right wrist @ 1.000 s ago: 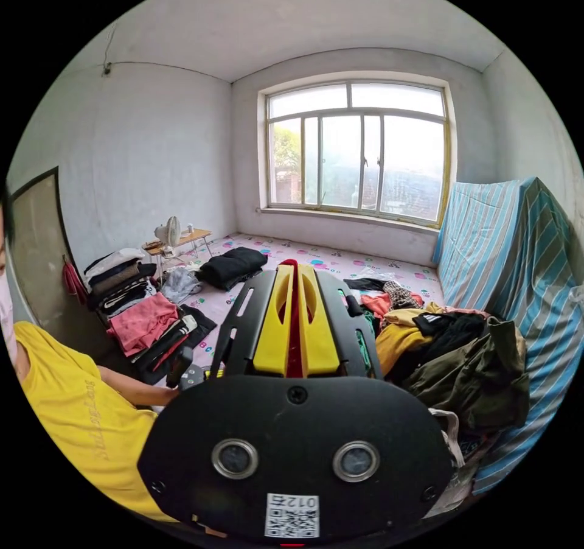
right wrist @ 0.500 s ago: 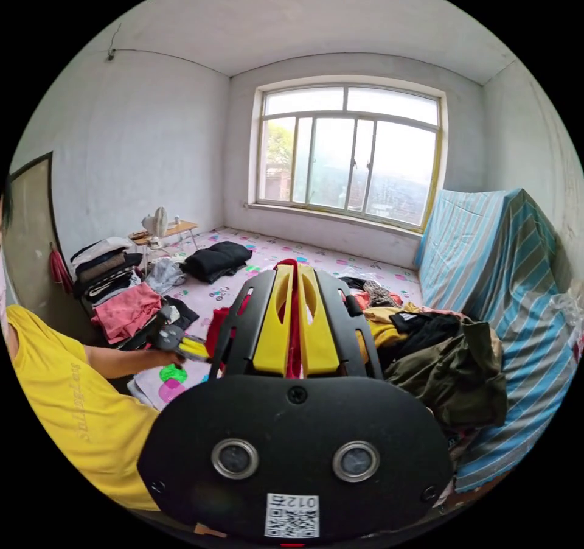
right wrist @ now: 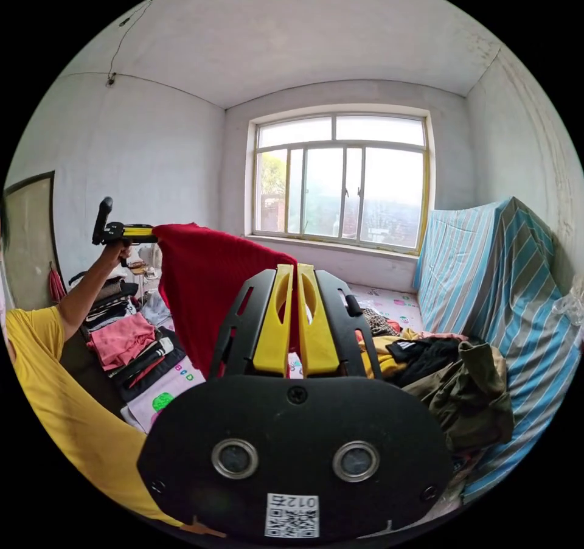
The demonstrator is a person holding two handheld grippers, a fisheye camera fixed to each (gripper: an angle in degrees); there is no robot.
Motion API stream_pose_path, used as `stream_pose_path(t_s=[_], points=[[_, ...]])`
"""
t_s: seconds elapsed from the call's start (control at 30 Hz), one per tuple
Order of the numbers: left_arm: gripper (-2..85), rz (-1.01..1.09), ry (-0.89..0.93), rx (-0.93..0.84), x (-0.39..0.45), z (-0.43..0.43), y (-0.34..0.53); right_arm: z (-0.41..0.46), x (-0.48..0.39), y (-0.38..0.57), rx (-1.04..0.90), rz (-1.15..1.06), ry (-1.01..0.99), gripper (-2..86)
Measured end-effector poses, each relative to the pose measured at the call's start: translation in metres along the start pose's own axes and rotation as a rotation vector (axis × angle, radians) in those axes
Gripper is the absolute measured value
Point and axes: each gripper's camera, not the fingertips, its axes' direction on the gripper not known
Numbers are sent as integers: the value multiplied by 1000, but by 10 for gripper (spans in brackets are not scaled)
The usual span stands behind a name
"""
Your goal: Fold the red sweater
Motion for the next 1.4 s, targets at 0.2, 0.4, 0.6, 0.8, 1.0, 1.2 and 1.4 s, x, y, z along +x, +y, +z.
stream_pose_path(t_s=[0.2,0.4,0.6,0.8,1.0,1.2,1.4], points=[[-3,28,-47,-32,-7,-26,-2,15,19,1,16,-6,-60,5],[-3,57,-58,-73,18,-44,29,14,24,23,45,-81,-46,5],[-2,48,-32,-54,55,-72,60,-7,41,52,125,-98,-53,5],[-2,142,-97,-13,85,-93,42,-15,80,44,194,-127,-72,6],[-1,171,-12,-96,79,-8,5,60,147,25,135,-147,-49,7],[0,110,140,-496,73,258,7,269,251,57,-232,-18,-55,8],[3,-227,181,-996,114,540,112,499,339,171,-698,206,84,5]])
